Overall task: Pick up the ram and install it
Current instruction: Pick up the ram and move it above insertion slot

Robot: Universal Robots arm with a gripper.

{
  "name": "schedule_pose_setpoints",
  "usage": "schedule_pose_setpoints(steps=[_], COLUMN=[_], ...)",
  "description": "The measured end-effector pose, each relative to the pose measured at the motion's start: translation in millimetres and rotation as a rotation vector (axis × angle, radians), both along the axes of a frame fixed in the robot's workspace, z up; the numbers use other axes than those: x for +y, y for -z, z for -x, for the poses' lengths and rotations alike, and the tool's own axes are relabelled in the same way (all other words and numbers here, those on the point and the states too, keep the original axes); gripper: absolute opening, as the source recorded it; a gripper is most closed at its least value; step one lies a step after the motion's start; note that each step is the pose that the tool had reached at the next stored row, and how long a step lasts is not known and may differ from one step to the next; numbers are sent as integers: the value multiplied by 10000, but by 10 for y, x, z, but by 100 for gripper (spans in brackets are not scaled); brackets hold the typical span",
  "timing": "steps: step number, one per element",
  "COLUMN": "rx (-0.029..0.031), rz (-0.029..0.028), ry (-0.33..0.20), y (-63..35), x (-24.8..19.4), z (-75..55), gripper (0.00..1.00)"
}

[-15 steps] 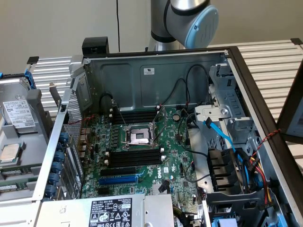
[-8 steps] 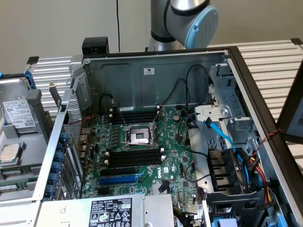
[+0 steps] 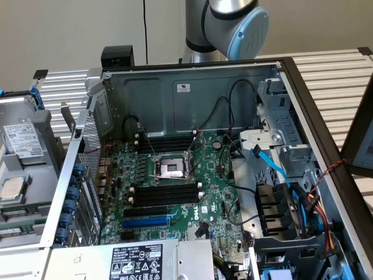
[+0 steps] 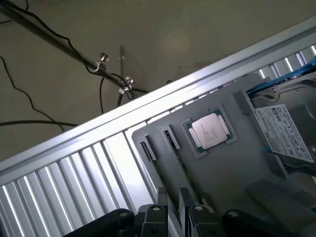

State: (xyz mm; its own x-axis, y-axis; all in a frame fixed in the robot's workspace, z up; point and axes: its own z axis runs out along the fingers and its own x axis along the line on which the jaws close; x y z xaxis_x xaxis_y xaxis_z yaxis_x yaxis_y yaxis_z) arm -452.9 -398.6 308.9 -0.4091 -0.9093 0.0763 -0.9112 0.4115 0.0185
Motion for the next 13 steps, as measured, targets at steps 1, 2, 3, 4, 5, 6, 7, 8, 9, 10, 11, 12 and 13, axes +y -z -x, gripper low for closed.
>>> schedule_pose_setpoints(steps=[1, 2, 3, 4, 5, 6, 7, 8, 9, 10, 11, 12, 13], rx=[-38, -76, -116, -153, -189, -224, -242, -247, -249, -248, -247, -247, -246], rz=[5, 10, 13, 15, 16, 17, 19, 21, 24, 30, 41, 53, 64], ry=[-178, -358, -535, -695, -839, -974, -1106, -1243, -1380, -1520, -1686, -1858, -2021], y=[5, 10, 17, 23, 30, 38, 48, 60, 75, 88, 102, 117, 131], x=[0, 0, 0, 0, 0, 0, 0, 0, 0, 0, 0, 0, 0], z=[0, 0, 0, 0, 0, 0, 0, 0, 0, 0, 0, -1, -1], gripper=[24, 24, 24, 24, 24, 24, 24, 24, 24, 24, 24, 24, 24])
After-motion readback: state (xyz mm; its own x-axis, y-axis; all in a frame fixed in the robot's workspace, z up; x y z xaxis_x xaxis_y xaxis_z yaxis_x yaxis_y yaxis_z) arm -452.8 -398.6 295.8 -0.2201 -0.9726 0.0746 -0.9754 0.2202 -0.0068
